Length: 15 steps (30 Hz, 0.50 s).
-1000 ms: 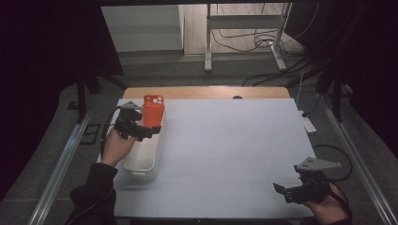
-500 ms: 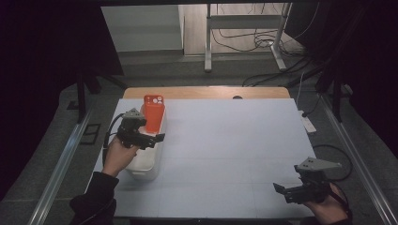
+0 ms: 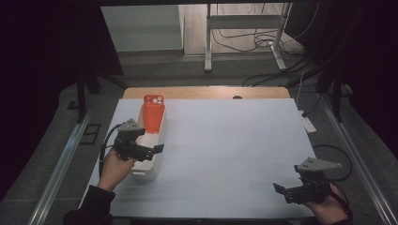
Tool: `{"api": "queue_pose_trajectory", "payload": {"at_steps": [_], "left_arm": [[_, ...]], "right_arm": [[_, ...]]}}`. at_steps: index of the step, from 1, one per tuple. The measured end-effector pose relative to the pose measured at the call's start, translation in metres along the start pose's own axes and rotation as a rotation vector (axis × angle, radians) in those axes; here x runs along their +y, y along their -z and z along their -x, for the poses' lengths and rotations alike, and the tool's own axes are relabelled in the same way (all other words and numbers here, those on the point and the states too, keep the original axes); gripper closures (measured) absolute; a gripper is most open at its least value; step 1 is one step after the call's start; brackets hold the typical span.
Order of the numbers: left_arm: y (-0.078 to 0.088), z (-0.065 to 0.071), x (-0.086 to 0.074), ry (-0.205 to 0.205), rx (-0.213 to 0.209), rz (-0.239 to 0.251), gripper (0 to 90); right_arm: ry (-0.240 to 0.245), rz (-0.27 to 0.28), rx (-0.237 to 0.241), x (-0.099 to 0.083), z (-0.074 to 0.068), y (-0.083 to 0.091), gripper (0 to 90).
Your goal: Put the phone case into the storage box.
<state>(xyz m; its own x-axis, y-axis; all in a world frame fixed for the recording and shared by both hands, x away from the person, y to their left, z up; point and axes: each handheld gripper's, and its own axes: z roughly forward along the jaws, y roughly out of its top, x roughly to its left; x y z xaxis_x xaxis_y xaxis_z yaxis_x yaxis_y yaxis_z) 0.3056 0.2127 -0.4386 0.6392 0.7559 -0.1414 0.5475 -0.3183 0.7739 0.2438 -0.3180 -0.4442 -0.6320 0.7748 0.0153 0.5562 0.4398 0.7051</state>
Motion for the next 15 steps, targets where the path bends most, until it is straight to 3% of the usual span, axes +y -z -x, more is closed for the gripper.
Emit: {"api": "queue_pose_trajectory", "payload": {"at_steps": [15], "left_arm": [[0.023, 0.021, -0.025, 0.003, 0.031, 0.005, 0.0]], "right_arm": [[-0.007, 0.001, -0.008, 0.000, 0.000, 0.000, 0.0]]}}
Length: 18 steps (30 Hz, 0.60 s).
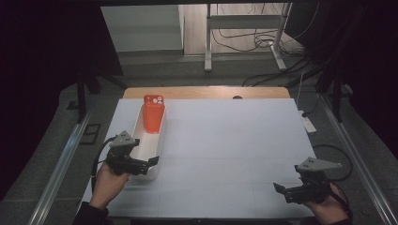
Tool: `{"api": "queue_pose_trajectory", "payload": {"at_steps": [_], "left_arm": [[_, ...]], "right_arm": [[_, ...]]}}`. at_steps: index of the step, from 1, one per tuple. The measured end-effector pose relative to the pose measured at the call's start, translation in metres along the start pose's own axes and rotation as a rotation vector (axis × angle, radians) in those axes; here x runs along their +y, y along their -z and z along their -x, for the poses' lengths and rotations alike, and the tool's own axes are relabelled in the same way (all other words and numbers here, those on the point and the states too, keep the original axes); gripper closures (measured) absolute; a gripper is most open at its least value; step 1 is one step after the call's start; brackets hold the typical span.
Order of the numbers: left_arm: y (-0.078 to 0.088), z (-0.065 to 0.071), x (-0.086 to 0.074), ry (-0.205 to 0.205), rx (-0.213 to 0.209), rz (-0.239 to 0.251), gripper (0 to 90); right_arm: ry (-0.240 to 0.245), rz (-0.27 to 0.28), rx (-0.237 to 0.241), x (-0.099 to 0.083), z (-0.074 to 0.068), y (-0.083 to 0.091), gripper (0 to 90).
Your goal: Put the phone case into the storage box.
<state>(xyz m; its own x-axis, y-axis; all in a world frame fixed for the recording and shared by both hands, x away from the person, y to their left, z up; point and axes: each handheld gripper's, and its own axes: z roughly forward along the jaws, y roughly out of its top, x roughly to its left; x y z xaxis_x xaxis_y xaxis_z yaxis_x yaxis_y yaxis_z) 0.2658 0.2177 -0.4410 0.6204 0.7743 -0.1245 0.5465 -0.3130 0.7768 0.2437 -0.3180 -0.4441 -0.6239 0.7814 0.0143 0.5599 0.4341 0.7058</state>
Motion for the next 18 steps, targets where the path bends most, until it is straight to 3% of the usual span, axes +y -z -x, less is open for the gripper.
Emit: {"api": "queue_pose_trajectory", "payload": {"at_steps": [12, 18], "left_arm": [[0.018, 0.011, -0.026, 0.001, 0.070, -0.014, 0.0], [0.030, 0.014, -0.037, 0.023, 0.078, 0.001, 0.0]], "right_arm": [[-0.006, 0.002, -0.006, 0.000, 0.001, 0.000, 0.0], [-0.005, 0.001, -0.007, 0.000, 0.001, 0.000, 0.0]]}}
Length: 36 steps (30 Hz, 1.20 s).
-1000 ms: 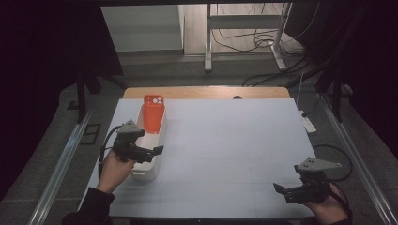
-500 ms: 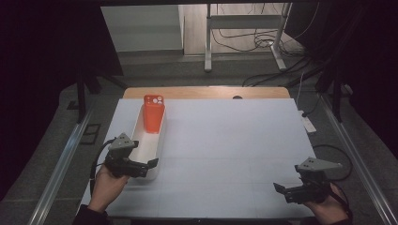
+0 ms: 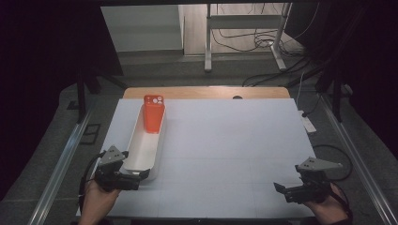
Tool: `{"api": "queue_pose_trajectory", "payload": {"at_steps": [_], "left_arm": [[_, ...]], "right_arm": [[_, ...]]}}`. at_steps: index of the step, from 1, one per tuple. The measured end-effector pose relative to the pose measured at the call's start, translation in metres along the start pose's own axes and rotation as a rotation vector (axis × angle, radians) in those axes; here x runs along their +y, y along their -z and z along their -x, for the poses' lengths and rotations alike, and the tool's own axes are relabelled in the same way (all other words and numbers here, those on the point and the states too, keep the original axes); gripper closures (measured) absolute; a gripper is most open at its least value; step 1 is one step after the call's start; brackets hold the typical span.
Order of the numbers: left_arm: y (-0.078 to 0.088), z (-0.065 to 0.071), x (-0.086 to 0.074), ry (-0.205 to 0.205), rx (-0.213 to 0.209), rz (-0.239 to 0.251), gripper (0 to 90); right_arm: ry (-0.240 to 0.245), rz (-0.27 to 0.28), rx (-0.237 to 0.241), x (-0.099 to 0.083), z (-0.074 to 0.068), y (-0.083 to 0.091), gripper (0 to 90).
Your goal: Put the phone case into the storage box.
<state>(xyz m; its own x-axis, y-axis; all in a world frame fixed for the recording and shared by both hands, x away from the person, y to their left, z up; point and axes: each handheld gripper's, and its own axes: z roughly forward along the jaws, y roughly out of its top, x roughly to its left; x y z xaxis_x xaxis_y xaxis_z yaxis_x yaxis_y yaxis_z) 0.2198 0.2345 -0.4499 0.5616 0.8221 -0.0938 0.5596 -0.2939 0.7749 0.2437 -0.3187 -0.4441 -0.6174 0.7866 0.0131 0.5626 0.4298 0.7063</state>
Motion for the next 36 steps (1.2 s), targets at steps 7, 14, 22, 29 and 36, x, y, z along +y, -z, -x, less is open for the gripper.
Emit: {"api": "queue_pose_trajectory", "payload": {"at_steps": [7, 14, 22, 29, 36], "left_arm": [[0.010, 0.002, -0.014, 0.022, 0.014, -0.004, 0.0], [0.019, 0.004, -0.026, 0.038, 0.031, -0.003, 0.0], [0.028, 0.007, -0.039, 0.053, 0.042, -0.014, 0.0], [0.031, 0.007, -0.043, 0.068, 0.053, -0.019, 0.0], [0.029, 0.005, -0.043, 0.083, 0.051, -0.030, 0.0]], "right_arm": [[-0.001, -0.001, -0.002, 0.000, 0.000, 0.000, 0.0], [-0.003, 0.000, -0.006, 0.000, 0.000, 0.000, 0.0], [-0.006, 0.006, -0.011, 0.000, 0.000, 0.000, 0.0], [-0.014, 0.006, -0.014, 0.000, 0.000, 0.001, 0.0], [-0.011, 0.005, -0.014, 0.000, 0.000, 0.001, 0.0]]}}
